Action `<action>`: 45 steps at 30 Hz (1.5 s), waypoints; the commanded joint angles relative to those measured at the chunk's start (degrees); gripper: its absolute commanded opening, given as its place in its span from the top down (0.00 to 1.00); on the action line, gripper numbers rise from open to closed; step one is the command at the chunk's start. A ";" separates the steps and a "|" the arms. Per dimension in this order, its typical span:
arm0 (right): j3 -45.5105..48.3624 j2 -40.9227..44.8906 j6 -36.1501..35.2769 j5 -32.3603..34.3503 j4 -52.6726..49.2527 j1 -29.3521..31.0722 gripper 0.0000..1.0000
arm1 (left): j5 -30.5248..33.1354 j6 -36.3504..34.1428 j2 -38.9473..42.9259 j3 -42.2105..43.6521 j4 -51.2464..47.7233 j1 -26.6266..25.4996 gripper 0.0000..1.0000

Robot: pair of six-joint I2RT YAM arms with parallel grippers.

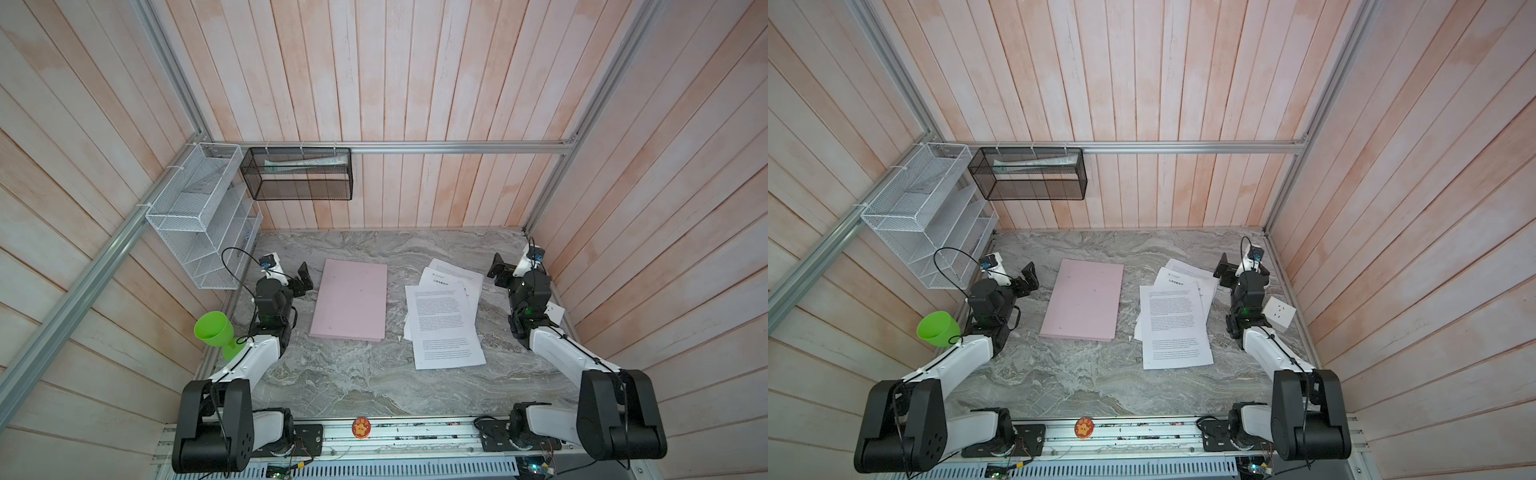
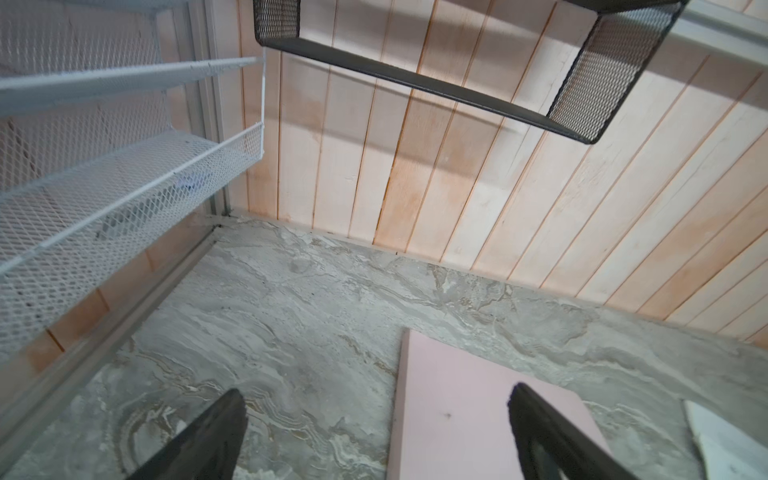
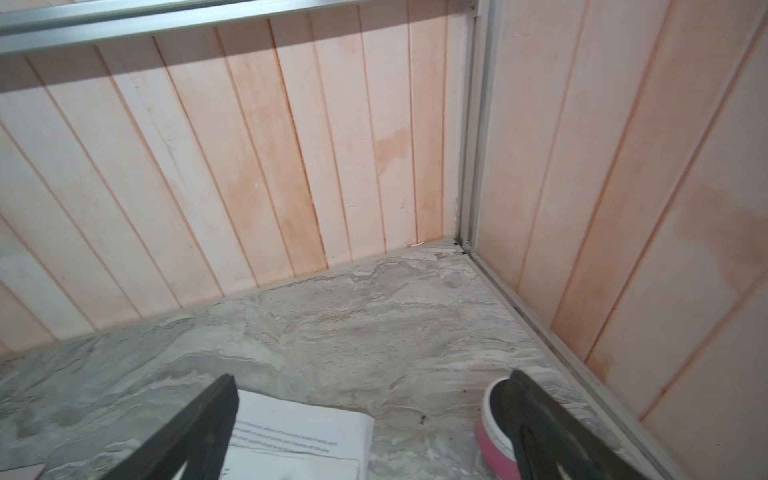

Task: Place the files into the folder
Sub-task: 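Reach the left gripper to the pink folder while the right gripper reaches its cover edge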

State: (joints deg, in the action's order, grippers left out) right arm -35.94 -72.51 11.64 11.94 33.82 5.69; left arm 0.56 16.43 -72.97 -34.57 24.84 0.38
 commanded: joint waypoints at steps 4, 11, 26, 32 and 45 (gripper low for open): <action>-7.74 2.46 10.44 -3.10 -25.80 11.39 0.05 | -10.68 14.13 1.14 -3.92 -25.74 -3.37 0.00; -11.66 -2.11 20.81 -17.69 -28.38 18.11 0.17 | -10.47 17.02 2.94 -0.23 -28.53 -7.21 0.00; -18.22 -22.97 28.16 -32.08 -13.09 26.54 0.34 | -7.74 14.30 -5.63 -2.58 -24.56 -7.57 0.00; -21.86 -31.38 30.87 -38.50 -10.28 27.01 0.38 | -5.83 12.39 -8.90 -4.75 -24.62 -7.49 0.00; -27.91 -43.44 36.60 -44.60 -9.38 27.92 0.41 | -8.86 12.01 -15.50 -6.57 -22.52 -5.39 0.00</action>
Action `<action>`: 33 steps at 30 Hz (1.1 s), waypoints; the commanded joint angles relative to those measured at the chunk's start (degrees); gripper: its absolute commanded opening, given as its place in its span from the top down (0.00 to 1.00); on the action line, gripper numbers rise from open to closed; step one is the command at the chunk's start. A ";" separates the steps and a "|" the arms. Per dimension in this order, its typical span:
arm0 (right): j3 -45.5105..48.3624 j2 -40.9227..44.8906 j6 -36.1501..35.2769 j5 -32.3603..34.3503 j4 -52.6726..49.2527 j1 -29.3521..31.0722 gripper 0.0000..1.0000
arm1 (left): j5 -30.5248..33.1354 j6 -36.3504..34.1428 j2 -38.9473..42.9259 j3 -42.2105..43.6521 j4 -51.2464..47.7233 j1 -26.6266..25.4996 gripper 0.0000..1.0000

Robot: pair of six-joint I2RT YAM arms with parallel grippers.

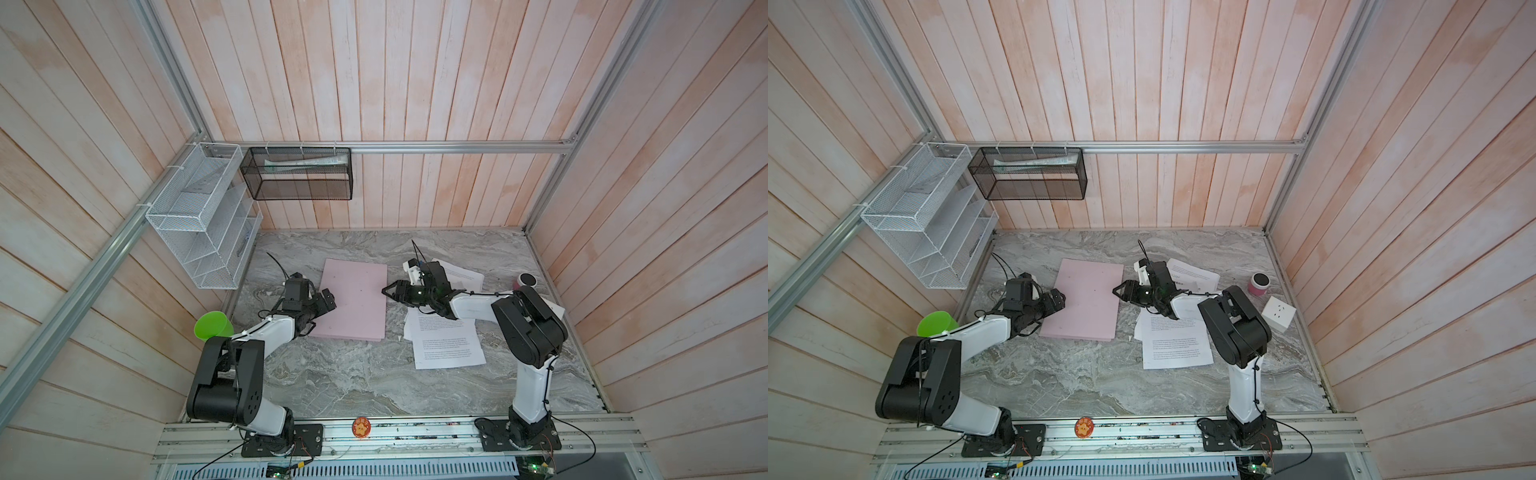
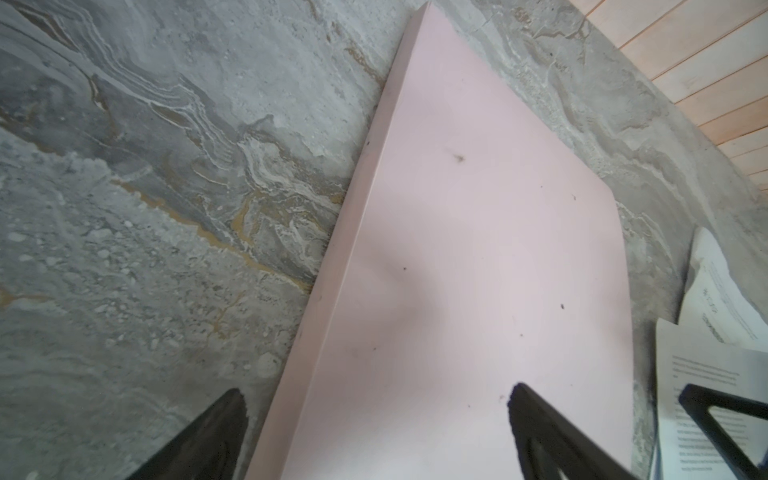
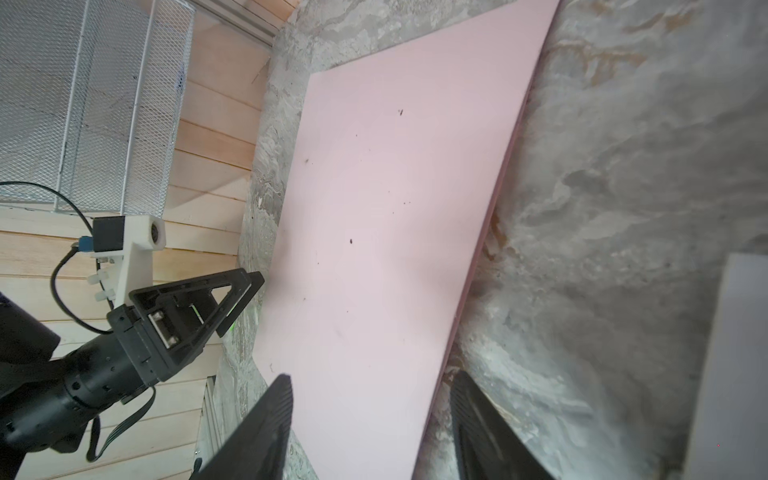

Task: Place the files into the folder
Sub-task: 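Reach the left gripper to the pink folder while the right gripper reaches its cover edge, then grasp the pink folder cover edge with the right gripper and lift it upward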

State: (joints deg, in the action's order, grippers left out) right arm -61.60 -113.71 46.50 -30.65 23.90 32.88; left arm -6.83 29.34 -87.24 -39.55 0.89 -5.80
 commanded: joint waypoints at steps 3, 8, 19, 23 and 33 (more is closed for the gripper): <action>-3.49 -4.24 2.01 -2.07 -0.68 1.05 0.43 | -3.72 -1.12 -2.36 -1.63 2.46 1.64 0.00; -4.85 -6.20 1.98 -1.88 -2.50 1.55 0.43 | -8.10 -2.24 -4.10 -2.71 3.40 1.63 0.00; -5.11 -5.54 2.63 -2.37 -3.21 1.65 0.44 | -10.84 -3.56 -8.21 -6.35 1.81 -2.77 0.00; -5.23 -4.01 1.37 -1.20 -6.48 1.59 0.46 | -10.38 -2.84 -8.21 -6.59 1.27 -5.33 0.00; -3.62 2.45 -3.79 0.85 -11.78 1.52 0.48 | -9.03 -2.40 -5.75 -4.88 0.49 -8.04 0.00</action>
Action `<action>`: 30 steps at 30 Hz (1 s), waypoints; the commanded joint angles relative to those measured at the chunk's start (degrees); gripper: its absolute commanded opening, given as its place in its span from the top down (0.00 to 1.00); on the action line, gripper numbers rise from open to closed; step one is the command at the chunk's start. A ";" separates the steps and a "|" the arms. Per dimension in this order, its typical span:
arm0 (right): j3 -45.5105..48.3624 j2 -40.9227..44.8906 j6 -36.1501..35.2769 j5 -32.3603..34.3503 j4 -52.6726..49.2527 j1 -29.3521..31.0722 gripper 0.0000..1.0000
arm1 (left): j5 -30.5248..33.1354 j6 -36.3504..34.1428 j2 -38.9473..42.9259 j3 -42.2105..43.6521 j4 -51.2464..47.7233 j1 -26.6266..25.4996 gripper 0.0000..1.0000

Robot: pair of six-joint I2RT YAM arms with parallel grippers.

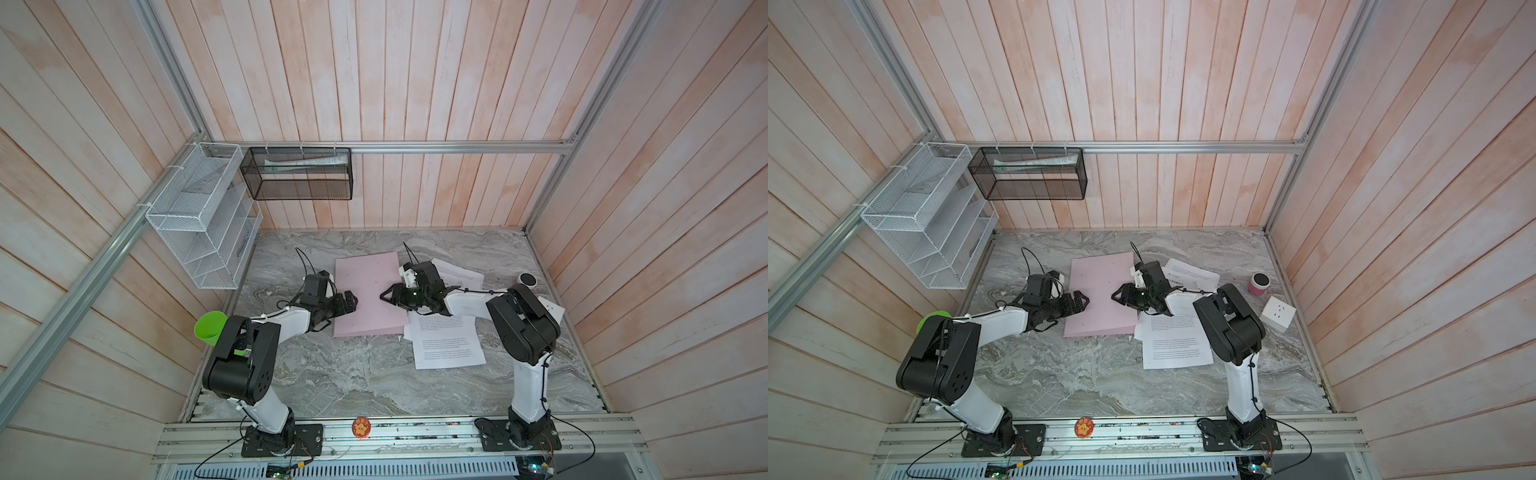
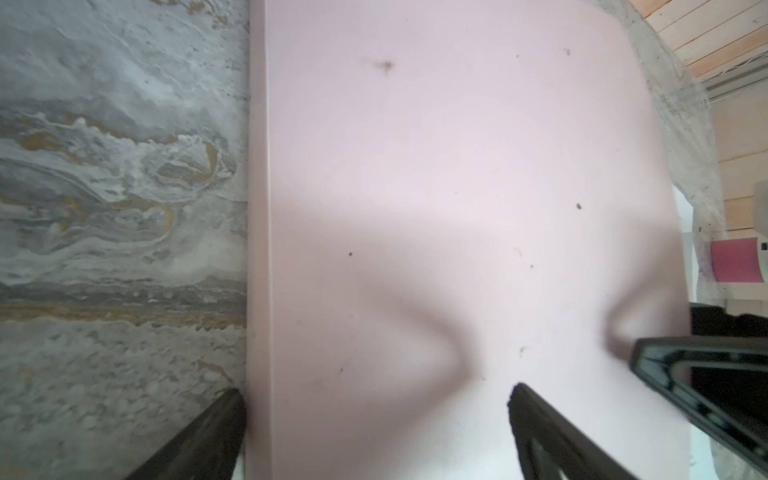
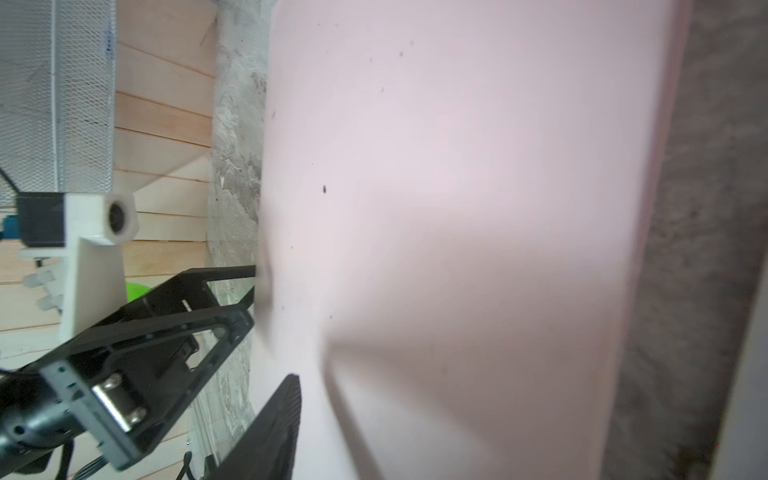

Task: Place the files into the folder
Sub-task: 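Grasp the pink folder cover edge with the right gripper and lift it upward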

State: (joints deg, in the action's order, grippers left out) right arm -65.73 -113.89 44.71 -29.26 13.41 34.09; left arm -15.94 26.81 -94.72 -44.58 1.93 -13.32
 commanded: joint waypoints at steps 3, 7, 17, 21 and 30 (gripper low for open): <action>1.28 3.85 -1.97 -2.90 0.34 0.34 0.49 | 0.27 -0.91 2.50 -0.02 -1.35 -0.80 0.00; 2.08 5.05 -0.69 -6.00 3.20 0.30 0.50 | 0.31 -2.27 3.46 -0.16 -1.96 -1.20 0.00; 1.70 5.65 0.24 -10.89 5.40 0.19 0.54 | 1.95 -4.47 6.54 -2.29 -6.69 -4.79 0.00; 1.71 5.96 0.11 -12.05 5.72 0.03 0.56 | 4.08 -5.80 8.26 -4.66 -10.61 -6.66 0.00; 2.09 4.46 1.34 -14.88 7.65 -1.03 0.70 | 10.39 -8.31 12.85 -8.17 -18.25 -11.61 0.00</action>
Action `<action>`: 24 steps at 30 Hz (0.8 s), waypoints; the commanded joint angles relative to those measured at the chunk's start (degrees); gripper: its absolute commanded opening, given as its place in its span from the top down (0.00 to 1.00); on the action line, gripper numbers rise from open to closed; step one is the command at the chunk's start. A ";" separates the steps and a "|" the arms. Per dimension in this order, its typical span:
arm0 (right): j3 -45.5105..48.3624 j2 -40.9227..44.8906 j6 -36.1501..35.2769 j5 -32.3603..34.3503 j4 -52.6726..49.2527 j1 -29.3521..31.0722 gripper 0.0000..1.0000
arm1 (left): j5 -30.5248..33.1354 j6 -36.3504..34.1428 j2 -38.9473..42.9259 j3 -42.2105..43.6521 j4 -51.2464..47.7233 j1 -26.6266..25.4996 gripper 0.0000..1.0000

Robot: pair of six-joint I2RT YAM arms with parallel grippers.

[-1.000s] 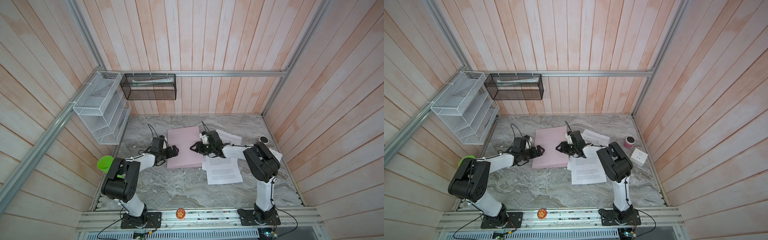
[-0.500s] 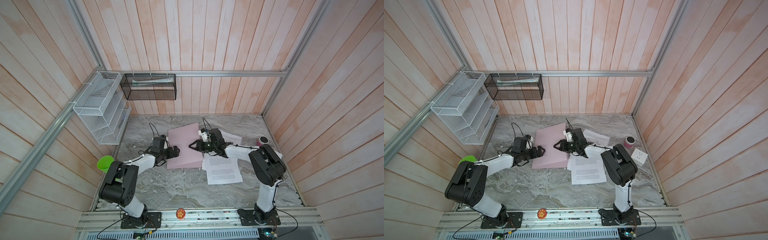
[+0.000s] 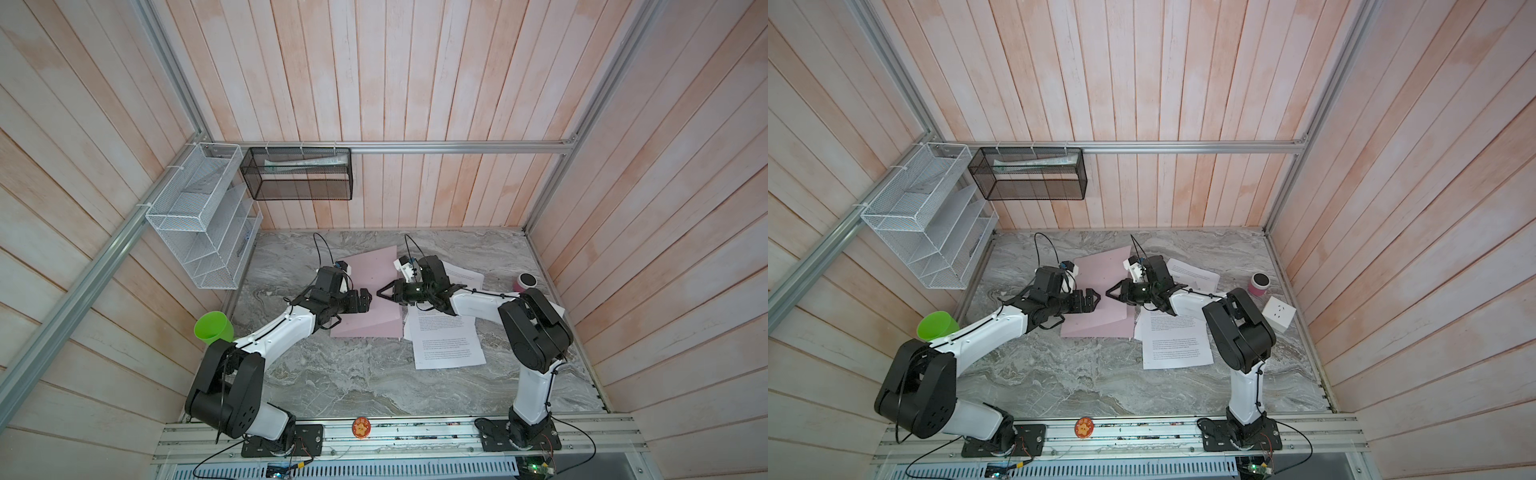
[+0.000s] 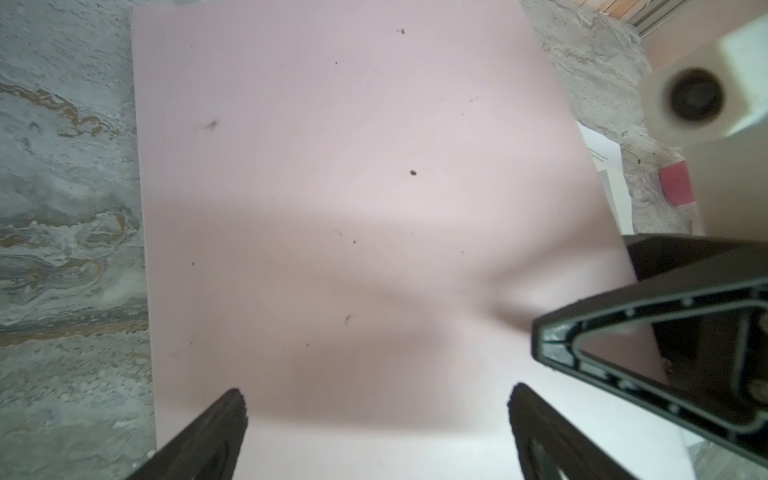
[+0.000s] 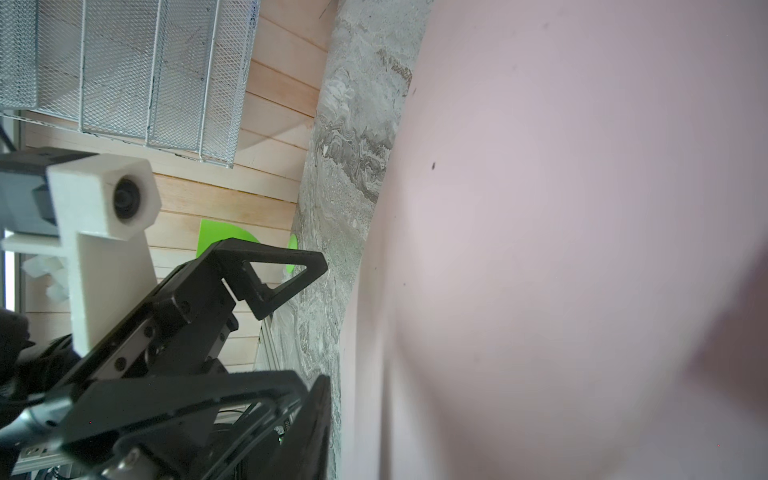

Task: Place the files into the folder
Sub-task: 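Grasp the pink folder cover edge with the right gripper and lift it upward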

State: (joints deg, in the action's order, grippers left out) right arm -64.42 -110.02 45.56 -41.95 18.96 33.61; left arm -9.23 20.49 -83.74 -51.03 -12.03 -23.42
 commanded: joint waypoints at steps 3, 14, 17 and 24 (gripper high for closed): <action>1.08 0.85 1.11 -2.62 2.92 -0.78 0.71 | 10.10 -3.28 4.58 -2.47 -7.50 -5.49 0.00; 0.69 0.59 4.45 -4.85 4.29 -0.91 0.73 | 41.89 -9.51 13.72 0.16 -12.51 -29.30 0.00; 0.32 0.42 5.87 -5.75 4.66 -0.95 0.73 | 48.34 -11.22 13.48 1.33 -11.48 -35.82 0.00; 0.71 1.09 10.08 -7.09 6.00 -0.92 0.74 | 50.94 -13.59 7.64 1.97 -7.43 -40.01 0.00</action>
State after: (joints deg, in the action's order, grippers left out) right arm -63.81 -110.02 53.10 -47.00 22.79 32.91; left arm 37.17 8.93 -73.41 -50.17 -21.93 -62.81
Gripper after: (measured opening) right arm 0.264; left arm 0.998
